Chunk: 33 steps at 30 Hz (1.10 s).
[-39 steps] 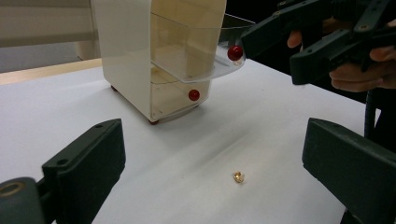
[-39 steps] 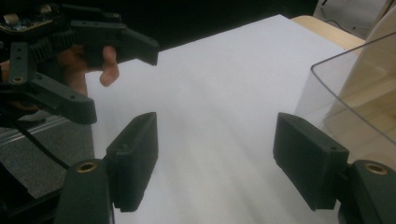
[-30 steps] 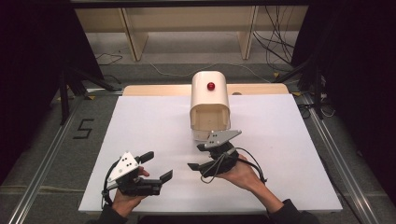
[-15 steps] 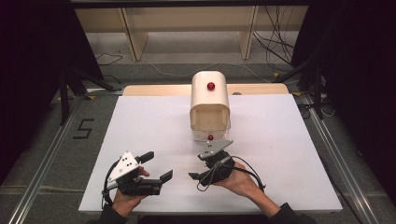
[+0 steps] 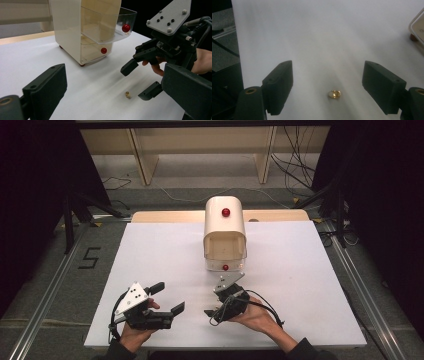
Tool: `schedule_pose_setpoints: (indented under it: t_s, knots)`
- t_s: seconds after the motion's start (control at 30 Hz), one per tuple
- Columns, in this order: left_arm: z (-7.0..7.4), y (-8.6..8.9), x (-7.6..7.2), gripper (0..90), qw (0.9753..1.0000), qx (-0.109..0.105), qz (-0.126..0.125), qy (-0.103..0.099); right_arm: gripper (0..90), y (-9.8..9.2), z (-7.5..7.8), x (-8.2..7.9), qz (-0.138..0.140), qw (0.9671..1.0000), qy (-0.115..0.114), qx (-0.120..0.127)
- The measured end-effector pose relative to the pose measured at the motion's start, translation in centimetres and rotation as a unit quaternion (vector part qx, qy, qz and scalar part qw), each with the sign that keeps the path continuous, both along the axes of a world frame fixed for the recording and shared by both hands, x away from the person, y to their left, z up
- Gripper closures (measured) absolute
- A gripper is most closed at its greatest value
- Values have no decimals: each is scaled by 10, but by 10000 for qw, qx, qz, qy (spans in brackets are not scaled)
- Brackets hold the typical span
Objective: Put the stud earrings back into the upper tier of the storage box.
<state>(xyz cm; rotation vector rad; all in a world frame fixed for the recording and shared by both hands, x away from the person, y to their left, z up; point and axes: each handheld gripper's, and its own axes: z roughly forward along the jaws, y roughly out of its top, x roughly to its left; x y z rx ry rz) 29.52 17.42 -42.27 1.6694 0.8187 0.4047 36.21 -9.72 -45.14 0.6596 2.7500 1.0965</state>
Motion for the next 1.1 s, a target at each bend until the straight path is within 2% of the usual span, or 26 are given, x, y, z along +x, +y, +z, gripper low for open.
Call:
schedule_pose_setpoints:
  t_s: [0.2, 0.33, 0.63, 0.9, 1.1]
  knots:
    - [0, 0, 0, 54, 10000, -8, 3, -4, 267, -1, -6, 2, 24, 9999, 20, -111]
    - [0, -1, 0, 55, 10000, 6, -6, 2, 293, -5, -12, 8, -108, 9997, 187, -108]
    - [0, -1, 0, 55, 10000, 9, -13, -2, 366, -5, -18, 10, -141, 9993, 129, -326]
    - [0, -1, 0, 55, 10000, 11, -14, 4, 515, -2, -27, 11, -124, 9985, 193, -497]
    - [0, -1, 0, 55, 10000, 13, -21, 2, 617, 0, -29, 10, -91, 9982, 82, -584]
